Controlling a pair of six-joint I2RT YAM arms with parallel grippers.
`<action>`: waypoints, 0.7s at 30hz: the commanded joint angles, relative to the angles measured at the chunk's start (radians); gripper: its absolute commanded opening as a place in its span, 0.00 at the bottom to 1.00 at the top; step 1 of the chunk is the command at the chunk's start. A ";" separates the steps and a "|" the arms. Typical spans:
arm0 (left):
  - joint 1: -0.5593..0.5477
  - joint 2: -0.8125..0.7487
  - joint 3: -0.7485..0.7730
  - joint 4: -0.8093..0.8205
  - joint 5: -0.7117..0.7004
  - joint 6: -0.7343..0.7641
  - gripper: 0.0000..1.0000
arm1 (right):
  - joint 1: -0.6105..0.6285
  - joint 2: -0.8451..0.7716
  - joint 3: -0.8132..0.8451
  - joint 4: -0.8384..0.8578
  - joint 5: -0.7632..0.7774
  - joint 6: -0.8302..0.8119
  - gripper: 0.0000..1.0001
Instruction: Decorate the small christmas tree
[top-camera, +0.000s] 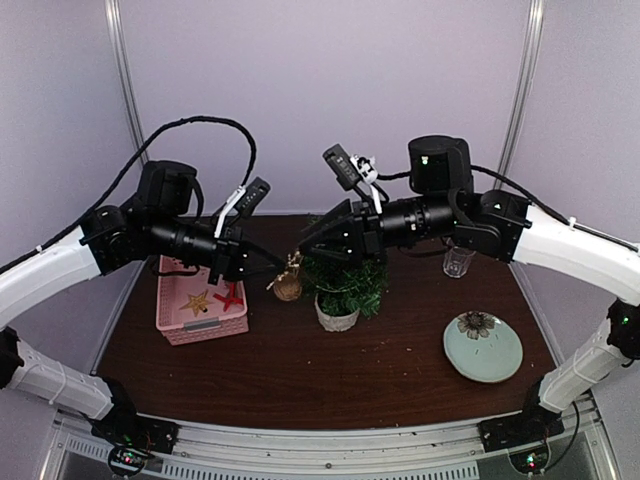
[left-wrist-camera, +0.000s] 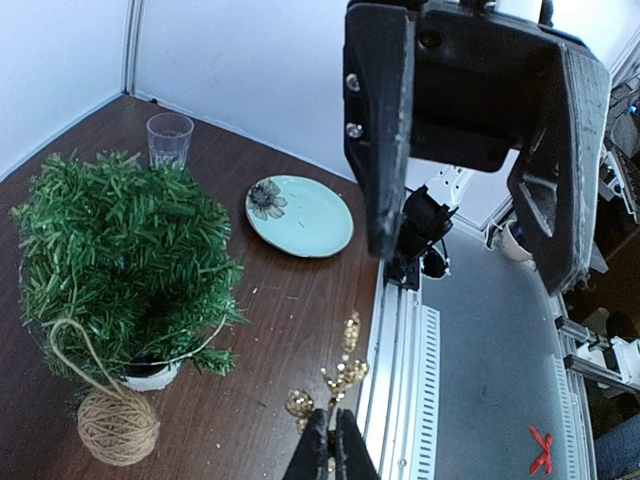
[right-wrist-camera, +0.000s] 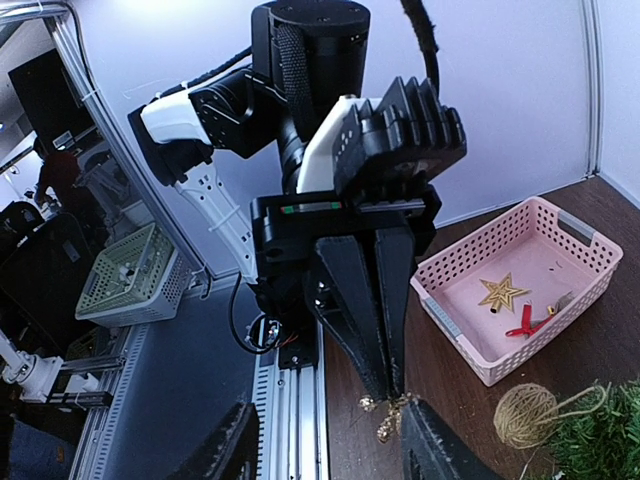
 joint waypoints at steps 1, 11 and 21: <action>-0.009 0.012 0.034 0.101 0.035 -0.018 0.00 | 0.010 0.008 0.012 0.030 -0.025 0.028 0.50; -0.012 0.024 0.042 0.135 0.049 -0.032 0.00 | 0.011 0.034 0.010 0.010 -0.010 0.031 0.41; -0.020 0.041 0.052 0.147 0.055 -0.037 0.00 | 0.010 0.039 -0.002 0.029 0.010 0.038 0.41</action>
